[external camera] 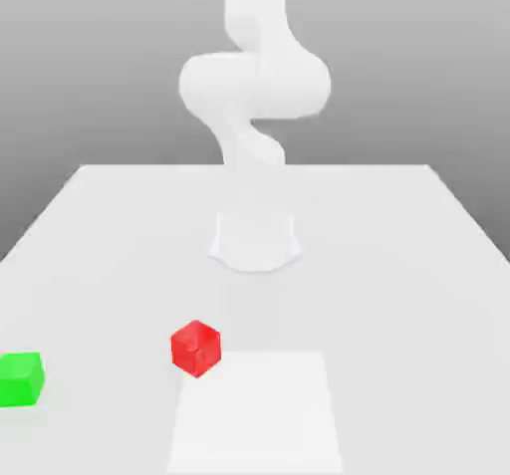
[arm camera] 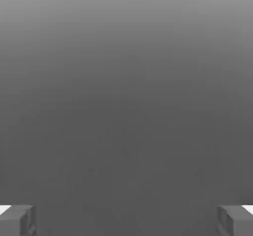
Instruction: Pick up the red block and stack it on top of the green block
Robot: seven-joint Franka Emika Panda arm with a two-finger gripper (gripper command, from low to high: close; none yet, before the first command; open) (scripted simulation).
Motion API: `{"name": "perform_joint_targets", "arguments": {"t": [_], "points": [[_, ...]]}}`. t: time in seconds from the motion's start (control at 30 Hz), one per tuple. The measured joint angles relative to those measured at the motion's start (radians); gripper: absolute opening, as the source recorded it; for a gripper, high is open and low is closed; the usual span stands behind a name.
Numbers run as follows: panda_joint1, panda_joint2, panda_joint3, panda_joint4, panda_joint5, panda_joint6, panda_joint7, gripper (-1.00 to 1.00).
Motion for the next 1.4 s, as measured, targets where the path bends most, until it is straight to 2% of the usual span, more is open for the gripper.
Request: {"name": "perform_joint_targets", "arguments": {"t": [0.53, 0.6, 0.77, 0.8, 1.03, 1.3, 1.4], "points": [[-0.197, 0.522, 0.001, -0.513, -0.003, 0.407, 0.334, 0.0], [-0.212, 0.655, -0.007, -0.548, -0.003, 0.509, 0.367, 0.0], [-0.222, 0.869, -0.006, -0.539, 0.004, 0.686, 0.376, 0.0], [-0.223, 0.903, -0.005, -0.535, 0.003, 0.714, 0.377, -1.0], [-0.226, 0.91, -0.002, -0.534, 0.0, 0.722, 0.379, -1.0], [-0.228, 0.655, -0.005, -0.566, -0.001, 0.498, 0.374, -1.0], [-0.247, 0.665, -0.044, -0.506, 0.023, 0.445, 0.268, -1.0]]}}
